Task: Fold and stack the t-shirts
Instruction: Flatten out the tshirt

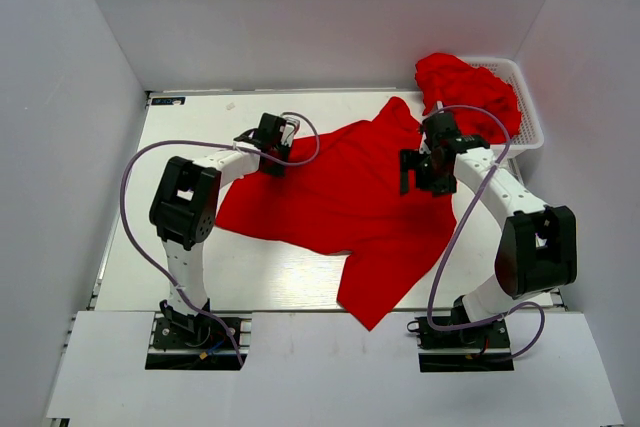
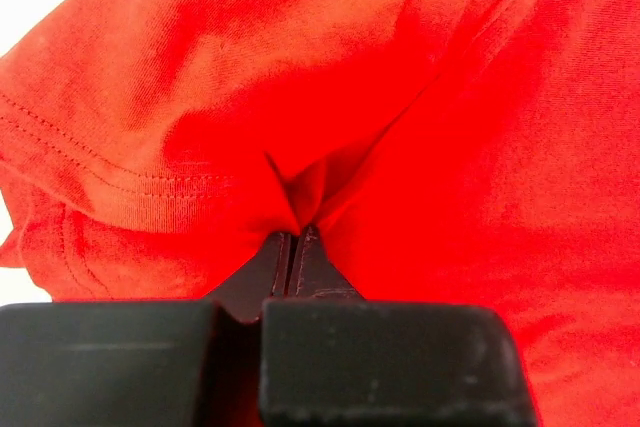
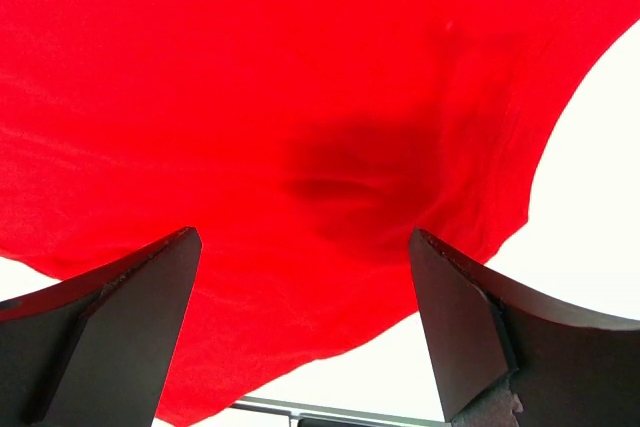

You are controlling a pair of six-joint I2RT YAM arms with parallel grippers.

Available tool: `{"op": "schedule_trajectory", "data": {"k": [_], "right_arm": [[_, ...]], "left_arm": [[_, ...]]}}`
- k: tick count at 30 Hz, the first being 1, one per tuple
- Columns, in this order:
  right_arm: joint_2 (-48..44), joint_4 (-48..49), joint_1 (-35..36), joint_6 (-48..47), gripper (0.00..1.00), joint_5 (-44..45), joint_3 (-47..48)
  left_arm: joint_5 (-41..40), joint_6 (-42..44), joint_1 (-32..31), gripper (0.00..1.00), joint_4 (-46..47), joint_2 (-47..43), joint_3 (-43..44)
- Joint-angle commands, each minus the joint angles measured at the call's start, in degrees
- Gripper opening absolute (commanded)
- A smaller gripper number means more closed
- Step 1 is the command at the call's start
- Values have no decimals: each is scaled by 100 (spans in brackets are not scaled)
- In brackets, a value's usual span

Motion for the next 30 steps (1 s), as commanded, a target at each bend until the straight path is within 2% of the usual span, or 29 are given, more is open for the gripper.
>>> {"op": "schedule_trajectory", "data": {"k": [1,6,13,19,24,25,28,29,30], "right_arm": [[-128,90,-31,-87,90,-47,-107],[-101,204,-5,-175,90,-354,-248],[65,784,48,-70,89,-917,-942],[250,1022,136,115,88,-548,-1320],[391,987,294,351,80,-135,-1531],[426,961,312,404,75,92,-1575],[531,732,339,738,49,498,-1637],[584,688,356,843,20,803,-1645],[602,470,330,1157,11,867,-1689]], "left_arm": [[135,-145,-15,0,-204,-375,309],[206,-426,46,0,-354,-428,486],[153,-541,99,0,-863,-341,1170],[48,-647,99,0,-987,-104,1321],[-58,-795,99,1,-1181,20,1575],[-119,-796,99,1,-1241,90,1576],[-225,-989,152,2,-1312,161,1734],[-277,-1059,152,2,-1373,161,1830],[-278,-1060,204,4,-1435,239,1952]]}}
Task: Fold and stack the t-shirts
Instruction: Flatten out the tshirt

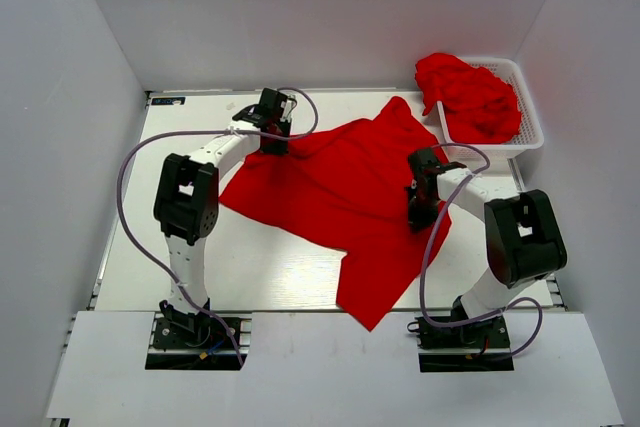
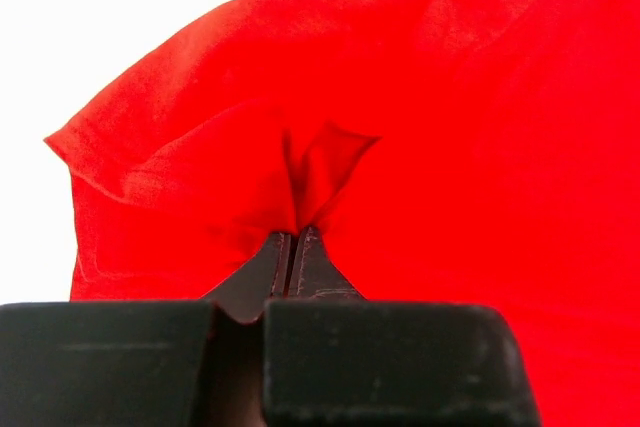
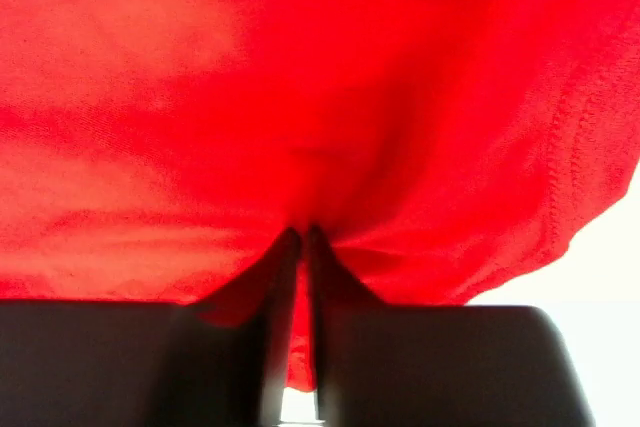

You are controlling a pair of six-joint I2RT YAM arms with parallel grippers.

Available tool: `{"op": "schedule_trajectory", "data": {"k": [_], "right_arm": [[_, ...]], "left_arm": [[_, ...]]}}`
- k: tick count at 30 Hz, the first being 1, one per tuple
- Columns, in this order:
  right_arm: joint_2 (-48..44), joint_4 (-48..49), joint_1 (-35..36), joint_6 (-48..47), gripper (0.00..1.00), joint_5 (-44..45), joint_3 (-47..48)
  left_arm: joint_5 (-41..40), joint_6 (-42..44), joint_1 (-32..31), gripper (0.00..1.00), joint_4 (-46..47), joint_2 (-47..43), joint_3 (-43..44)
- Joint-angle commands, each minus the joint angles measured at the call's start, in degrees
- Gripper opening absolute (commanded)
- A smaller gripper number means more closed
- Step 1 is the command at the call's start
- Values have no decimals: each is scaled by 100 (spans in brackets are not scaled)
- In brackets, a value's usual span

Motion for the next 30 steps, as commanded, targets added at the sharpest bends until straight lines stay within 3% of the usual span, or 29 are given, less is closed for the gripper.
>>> {"op": "schedule_trajectory", "data": {"k": [1,2,10,22,23,30], "right_arm": [[141,-434,-9,725,4,777,-157],[149,-496,-27,813,0,874,-192],[-53,-769,-123,1210,0,1543,-544],[-176,-822,-352,1139,0,1438,-781],[-176,-804,-369,1096,0,1429,-755],[-290,-655,-352,675,0,1105,-588]], "left_arm": [[-201,-281,156,4,-168,47,373],[-201,-282,157,4,-168,48,460],[44,-476,595,6,-239,303,909],[984,-476,1115,5,24,751,1699],[1072,-476,1115,0,78,864,1770],[1565,-265,1167,0,675,1752,2789]]}}
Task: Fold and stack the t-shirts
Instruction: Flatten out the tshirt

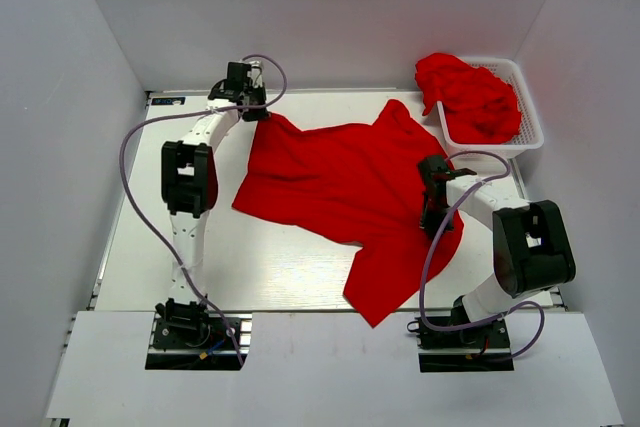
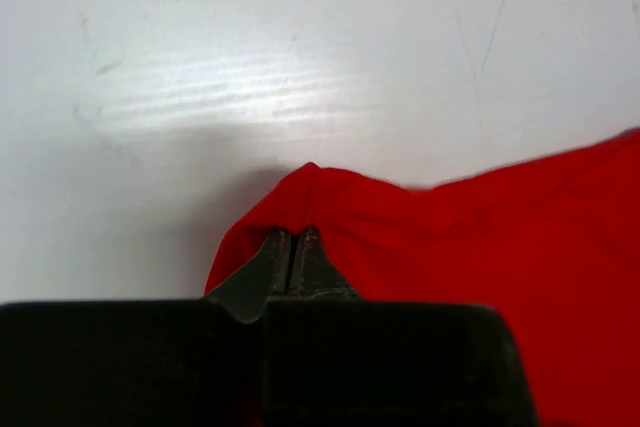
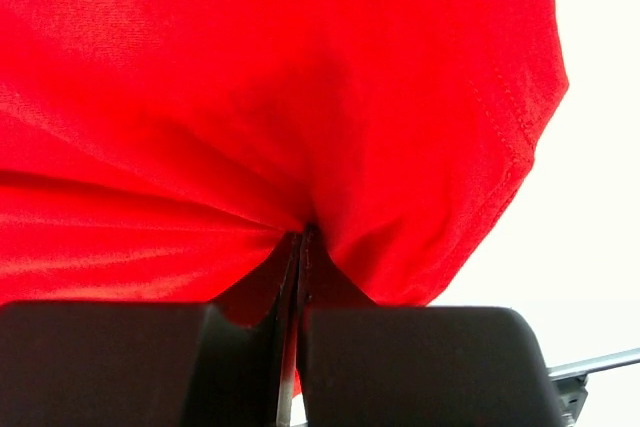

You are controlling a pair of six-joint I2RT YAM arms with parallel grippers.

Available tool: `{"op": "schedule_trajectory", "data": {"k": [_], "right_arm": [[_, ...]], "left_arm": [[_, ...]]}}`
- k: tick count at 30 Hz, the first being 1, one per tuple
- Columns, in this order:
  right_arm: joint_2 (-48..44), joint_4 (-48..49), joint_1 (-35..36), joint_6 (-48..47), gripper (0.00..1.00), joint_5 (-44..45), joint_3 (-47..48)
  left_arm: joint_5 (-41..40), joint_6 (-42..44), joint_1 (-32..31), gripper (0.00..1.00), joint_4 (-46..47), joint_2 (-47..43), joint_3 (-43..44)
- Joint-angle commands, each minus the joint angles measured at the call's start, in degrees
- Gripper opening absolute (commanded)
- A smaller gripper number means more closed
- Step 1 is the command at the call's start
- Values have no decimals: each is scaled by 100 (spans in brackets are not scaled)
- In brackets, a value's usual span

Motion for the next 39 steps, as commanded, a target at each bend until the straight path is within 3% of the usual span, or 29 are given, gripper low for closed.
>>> {"op": "schedule_trajectory", "data": {"k": [1,8,14,15,16,17,19,22,23,25,26,27,30,34,36,39], "right_arm": [[86,-251,-39,-351,0,-50,-186],[-90,-30,-57,-659,0,-481,-81],[-143,-65,-39,-765,0,-595,7],[-169,-57,-39,-765,0,-639,16],[-195,-48,-39,-800,0,-674,25],[-222,-30,-39,-852,0,-744,34],[-266,-4,-22,-853,2,-753,42],[-459,14,-39,-906,27,-885,148],[-590,5,-39,-1010,47,-1016,244],[-687,-21,-22,-1055,67,-1131,385],[-740,5,-30,-1064,84,-1218,438],[-793,22,-39,-1133,90,-1272,569],[-881,145,-39,-1160,90,-1342,763],[-750,462,-39,-1152,90,-1290,1060],[-531,602,-48,-1108,90,-1246,1185],[-180,691,-57,-888,90,-992,1518]], "left_arm": [[394,151,-35,0,549,235,682],[499,63,18,0,1576,1308,1624],[-484,-271,18,1,1911,1766,2267],[-485,-271,18,12,1912,1714,2267],[-485,-271,18,36,1982,1661,2136],[-485,-271,70,99,1982,1591,2135],[-485,-193,71,100,1982,1292,2021],[-485,-44,71,100,1763,749,1854],[-485,-43,71,100,1554,590,1802],[-616,28,71,100,1403,47,1565],[-617,106,71,100,1228,-148,1459],[-617,211,71,100,1140,-350,1188],[-504,274,71,100,867,-1036,485],[339,90,-35,100,743,-1616,-649],[534,-94,-88,100,1031,-1688,-1422],[1139,-306,-88,100,964,-1601,-1829]]}}
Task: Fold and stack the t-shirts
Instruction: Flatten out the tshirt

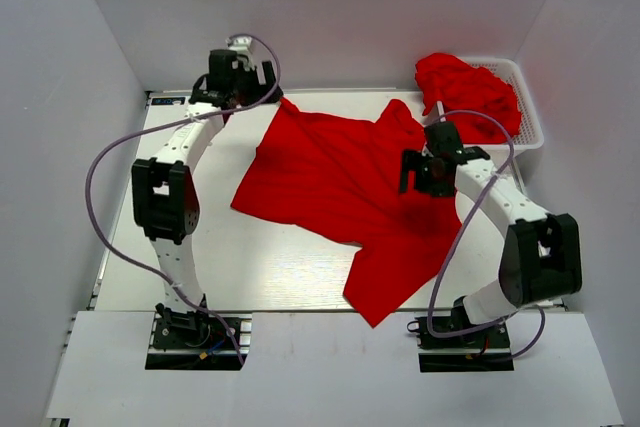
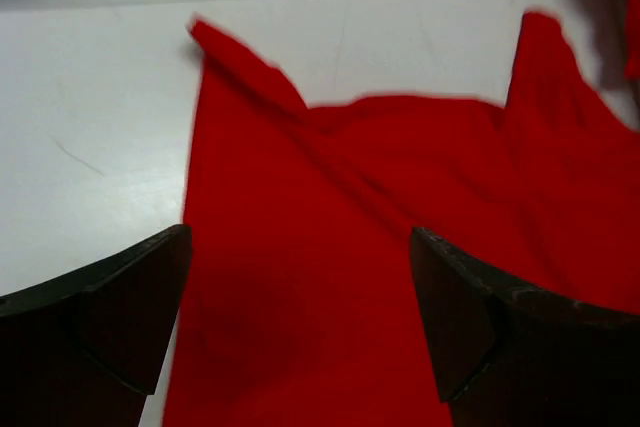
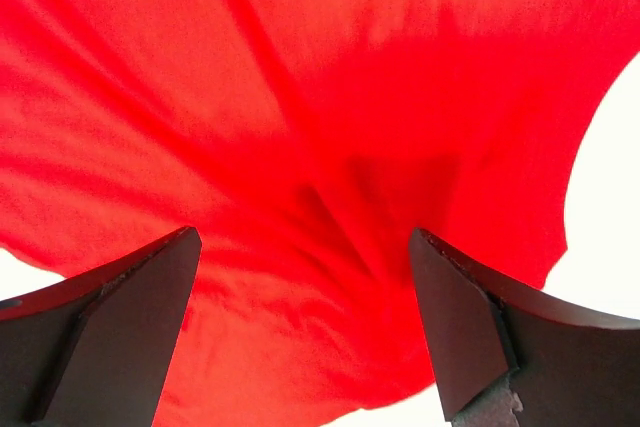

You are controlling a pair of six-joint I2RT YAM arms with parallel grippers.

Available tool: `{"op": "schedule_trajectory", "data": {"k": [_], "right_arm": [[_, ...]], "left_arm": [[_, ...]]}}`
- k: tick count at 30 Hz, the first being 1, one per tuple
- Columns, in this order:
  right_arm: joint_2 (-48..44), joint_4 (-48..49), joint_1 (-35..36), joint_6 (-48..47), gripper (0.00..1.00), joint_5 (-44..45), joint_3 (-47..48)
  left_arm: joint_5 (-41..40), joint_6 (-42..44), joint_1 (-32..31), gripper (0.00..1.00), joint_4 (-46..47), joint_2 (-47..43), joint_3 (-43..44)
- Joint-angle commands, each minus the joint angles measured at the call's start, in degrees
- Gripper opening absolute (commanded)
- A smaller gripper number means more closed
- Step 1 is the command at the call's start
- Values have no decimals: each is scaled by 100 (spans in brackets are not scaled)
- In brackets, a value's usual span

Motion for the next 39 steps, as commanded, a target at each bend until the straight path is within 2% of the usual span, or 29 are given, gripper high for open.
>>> {"op": "schedule_trajectory", "data": {"k": [1,5,12,15,16,18,21,23,26,32,34,39], "right_arm": [[440,288,-20,246,90,287,576],[871,376,-28,326,90,253,938],[1644,569,-37,370,90,174,1123],[1891,640,-46,449,90,104,1184],[2031,666,-55,467,90,-9,1219],[2085,736,-37,458,90,-98,1246],[2138,842,-11,458,90,-239,1167],[2112,912,7,414,90,-511,1132],[2041,1201,51,248,90,-826,852],[1945,1649,253,28,90,-1434,561],[1918,1703,384,-130,90,-1627,630],[1708,1721,446,-307,90,-1321,1043]], "left_arm": [[793,-247,-44,100,-418,399,-461],[916,-309,-167,100,-551,523,-864],[1110,-528,-281,100,300,233,-2312],[970,-590,-334,100,302,233,-2552],[891,-642,-334,100,49,233,-2622],[496,-696,-272,100,-242,233,-2710],[-127,-1038,-158,100,-550,-117,-3340],[-958,-1414,-158,100,-1022,-320,-3545],[-1499,-1907,-35,100,-1892,-539,-3607],[-1641,-2260,79,100,-2133,-1269,-4047],[-1929,-2260,79,100,-2273,-1480,-4047],[-2265,-2112,132,100,-2441,-1481,-3055]]}}
